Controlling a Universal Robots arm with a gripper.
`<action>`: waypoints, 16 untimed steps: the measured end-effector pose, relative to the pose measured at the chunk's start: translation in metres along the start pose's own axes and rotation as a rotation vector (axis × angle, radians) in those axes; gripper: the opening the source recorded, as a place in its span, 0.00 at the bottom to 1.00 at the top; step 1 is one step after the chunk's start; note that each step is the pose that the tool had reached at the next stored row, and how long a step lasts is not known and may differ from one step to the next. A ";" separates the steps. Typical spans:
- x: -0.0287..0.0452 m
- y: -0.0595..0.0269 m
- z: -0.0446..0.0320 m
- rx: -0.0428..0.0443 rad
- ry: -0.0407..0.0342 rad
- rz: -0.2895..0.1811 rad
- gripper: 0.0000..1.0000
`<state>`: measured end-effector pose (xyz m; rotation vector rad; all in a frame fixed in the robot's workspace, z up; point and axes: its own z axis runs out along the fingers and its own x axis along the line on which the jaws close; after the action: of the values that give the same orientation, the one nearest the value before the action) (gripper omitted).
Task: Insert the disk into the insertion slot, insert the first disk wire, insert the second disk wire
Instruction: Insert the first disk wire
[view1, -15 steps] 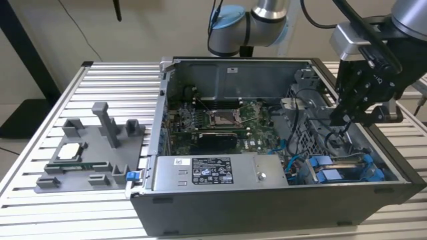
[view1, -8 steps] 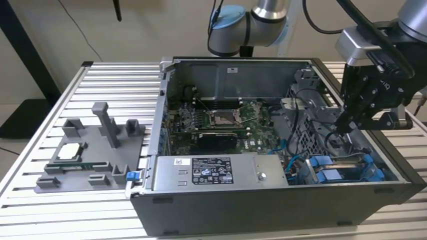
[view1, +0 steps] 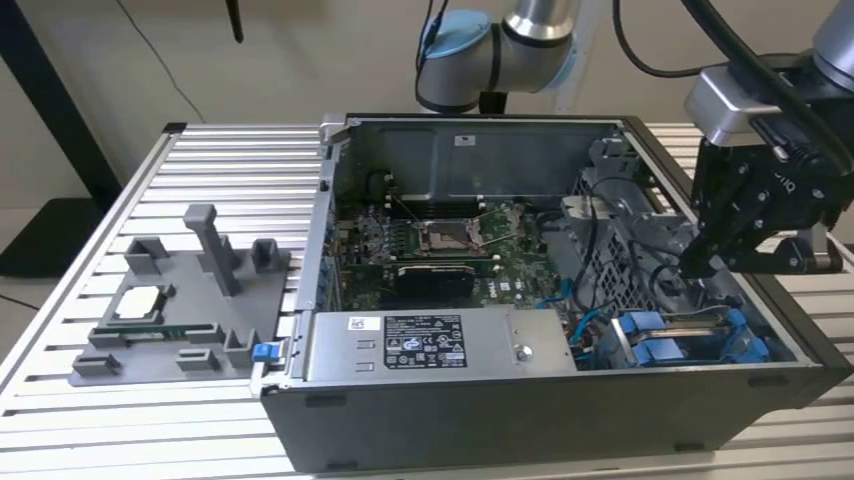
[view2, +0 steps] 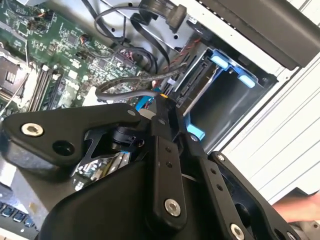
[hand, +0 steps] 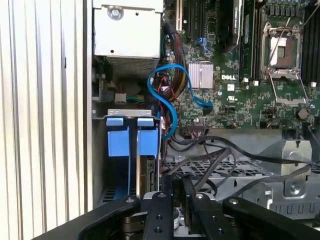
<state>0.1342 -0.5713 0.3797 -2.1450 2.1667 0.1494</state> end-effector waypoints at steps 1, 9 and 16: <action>0.0010 -0.0007 0.0001 0.0000 0.0007 0.000 0.00; 0.0086 -0.0065 0.0010 -0.0006 0.0057 0.002 0.00; 0.0099 -0.0169 0.0024 -0.0408 0.0137 0.010 0.00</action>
<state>0.1510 -0.5809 0.3759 -2.1629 2.2012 0.1817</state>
